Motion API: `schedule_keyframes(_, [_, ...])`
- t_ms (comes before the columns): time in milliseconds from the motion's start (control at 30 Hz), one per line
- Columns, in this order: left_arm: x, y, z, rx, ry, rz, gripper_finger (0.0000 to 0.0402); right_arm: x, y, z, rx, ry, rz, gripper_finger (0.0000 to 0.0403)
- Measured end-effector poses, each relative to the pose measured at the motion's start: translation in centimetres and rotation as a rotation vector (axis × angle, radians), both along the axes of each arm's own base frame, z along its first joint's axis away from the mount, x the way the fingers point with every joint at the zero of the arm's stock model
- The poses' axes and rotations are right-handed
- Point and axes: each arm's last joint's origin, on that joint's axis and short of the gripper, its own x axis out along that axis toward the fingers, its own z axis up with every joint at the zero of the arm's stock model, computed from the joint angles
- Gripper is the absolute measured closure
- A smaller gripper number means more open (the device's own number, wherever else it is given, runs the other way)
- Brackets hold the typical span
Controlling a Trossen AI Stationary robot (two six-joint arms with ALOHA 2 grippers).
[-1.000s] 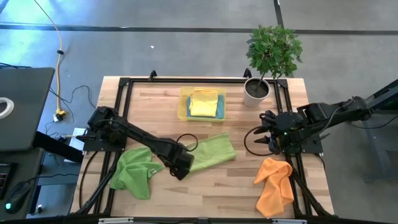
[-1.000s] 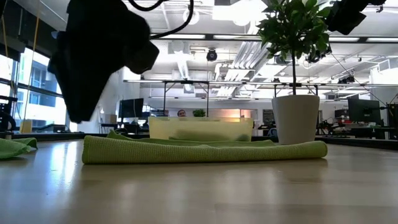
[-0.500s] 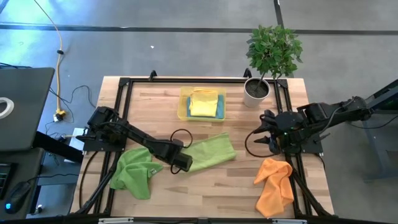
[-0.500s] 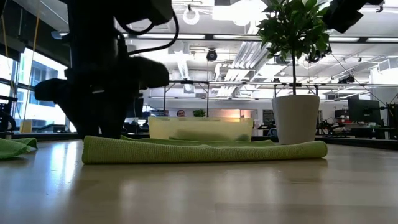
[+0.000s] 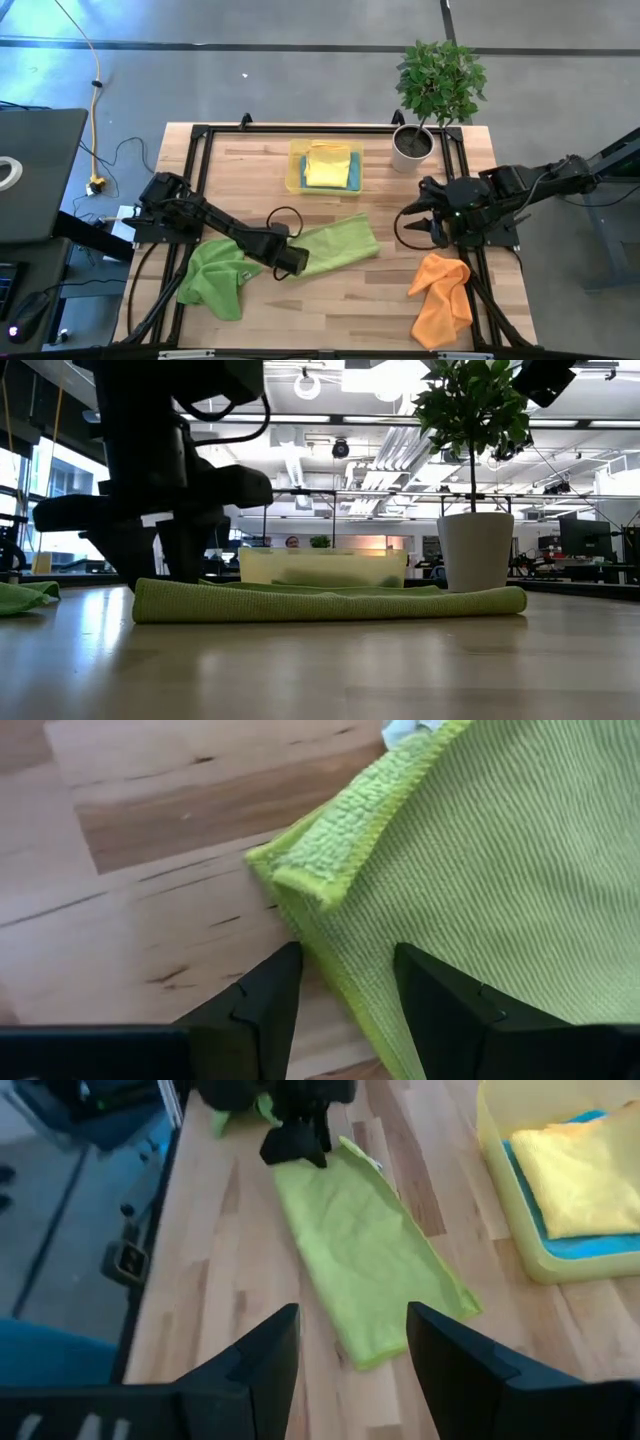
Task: Fold microfiber towels
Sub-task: Fold the light green microfiber cloth
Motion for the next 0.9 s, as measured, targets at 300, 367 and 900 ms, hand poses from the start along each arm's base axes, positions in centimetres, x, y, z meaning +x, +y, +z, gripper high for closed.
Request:
schedule_keyframes(300, [-0.3, -0.3, -0.8, 0.075, -0.089, 0.081, 0.0252, 0.6, -0.2, 0.2, 0.030, -0.047, -0.166, 0.0224])
schedule_keyframes(367, [-0.3, -0.2, -0.9, 0.089, -0.094, 0.082, 0.0264, 0.9, -0.2, 0.1, 0.061, -0.033, -0.193, 0.0224])
schedule_keyframes(900, [-0.7, 0.8, -0.6, 0.204, -0.014, -0.083, 0.0396, 3.4, 0.5, -1.8, 0.065, 0.089, -0.235, 0.0224])
